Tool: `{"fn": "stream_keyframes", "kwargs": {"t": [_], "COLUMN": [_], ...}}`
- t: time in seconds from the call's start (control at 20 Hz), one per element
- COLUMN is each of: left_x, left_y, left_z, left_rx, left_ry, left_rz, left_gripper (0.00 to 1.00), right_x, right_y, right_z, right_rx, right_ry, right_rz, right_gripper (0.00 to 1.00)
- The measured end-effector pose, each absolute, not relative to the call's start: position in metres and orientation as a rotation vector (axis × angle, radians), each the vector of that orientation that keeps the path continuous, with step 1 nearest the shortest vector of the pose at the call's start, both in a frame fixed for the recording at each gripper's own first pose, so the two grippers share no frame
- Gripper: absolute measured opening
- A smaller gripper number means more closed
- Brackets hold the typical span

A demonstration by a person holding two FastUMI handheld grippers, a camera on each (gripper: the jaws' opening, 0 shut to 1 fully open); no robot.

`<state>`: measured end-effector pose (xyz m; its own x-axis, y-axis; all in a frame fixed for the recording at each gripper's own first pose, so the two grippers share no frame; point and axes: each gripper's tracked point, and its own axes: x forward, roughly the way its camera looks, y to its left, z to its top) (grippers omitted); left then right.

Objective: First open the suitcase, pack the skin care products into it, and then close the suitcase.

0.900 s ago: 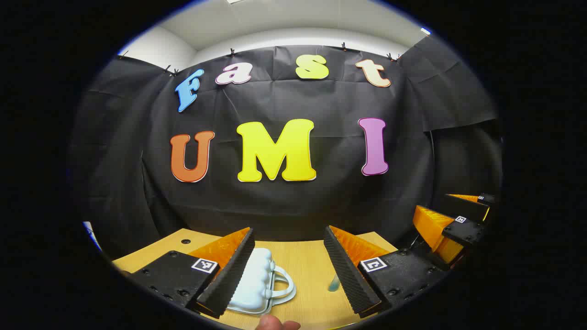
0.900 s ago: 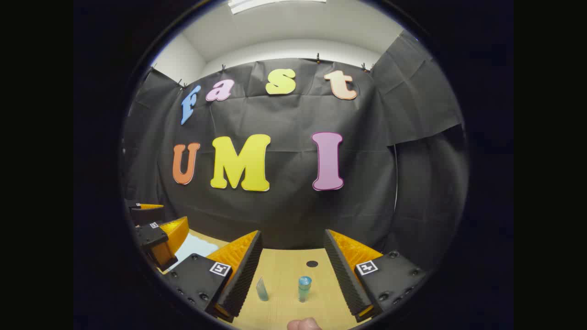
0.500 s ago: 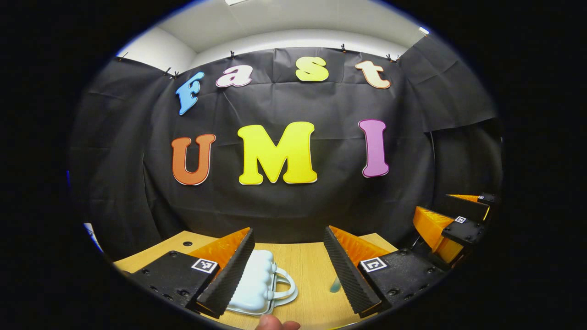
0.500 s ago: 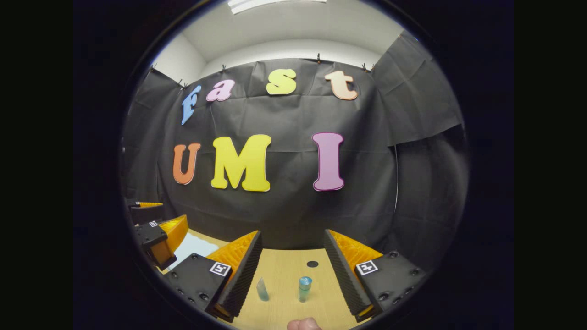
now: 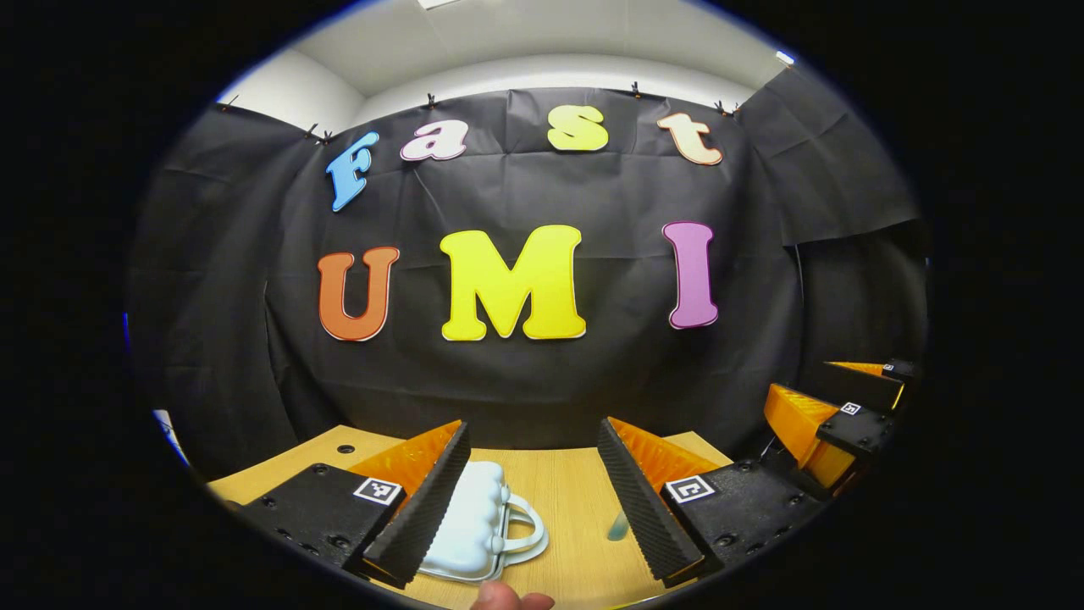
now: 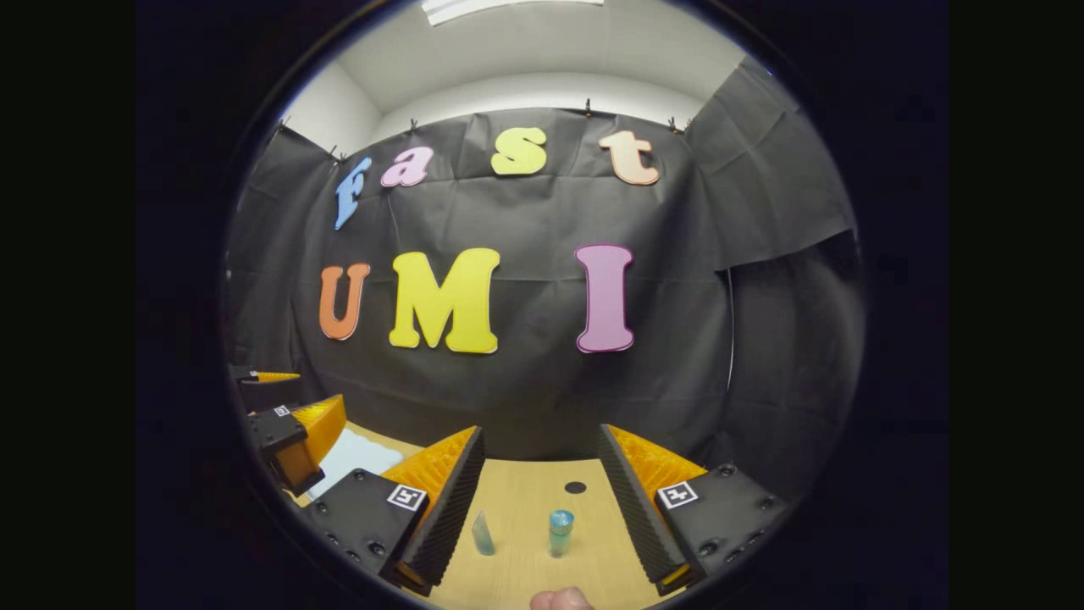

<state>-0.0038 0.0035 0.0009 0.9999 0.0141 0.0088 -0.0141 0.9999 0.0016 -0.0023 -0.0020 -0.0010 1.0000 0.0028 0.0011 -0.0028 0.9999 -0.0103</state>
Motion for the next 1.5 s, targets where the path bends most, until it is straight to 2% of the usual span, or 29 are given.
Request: {"fn": "stream_keyframes", "kwargs": {"t": [0.3,0.5,0.75,1.2,1.35,1.5], "left_x": [0.000,0.012,0.032,0.073,0.076,0.082], "left_y": [0.002,-0.002,-0.013,0.015,0.025,0.020], "left_z": [-0.033,-0.083,-0.168,-0.255,-0.275,-0.281], "left_rx": [0.105,0.283,0.533,0.933,1.040,1.113], "left_ry": [0.050,0.166,0.344,0.586,0.656,0.663], "left_rz": [-0.020,-0.096,-0.210,-0.223,-0.243,-0.260], "left_gripper": [0.97,0.99,0.97,0.96,0.93,0.88], "right_x": [-0.006,-0.011,-0.014,-0.015,-0.017,-0.018], "right_y": [-0.022,-0.044,-0.082,-0.124,-0.131,-0.139], "right_z": [-0.015,-0.038,-0.059,-0.080,-0.078,-0.082], "right_rx": [-0.037,-0.060,-0.052,-0.038,-0.040,-0.028], "right_ry": [0.019,0.071,0.129,0.181,0.178,0.189], "right_rz": [-0.021,-0.043,-0.100,-0.178,-0.199,-0.225], "right_gripper": [0.80,0.80,0.80,0.80,0.80,0.80]}}
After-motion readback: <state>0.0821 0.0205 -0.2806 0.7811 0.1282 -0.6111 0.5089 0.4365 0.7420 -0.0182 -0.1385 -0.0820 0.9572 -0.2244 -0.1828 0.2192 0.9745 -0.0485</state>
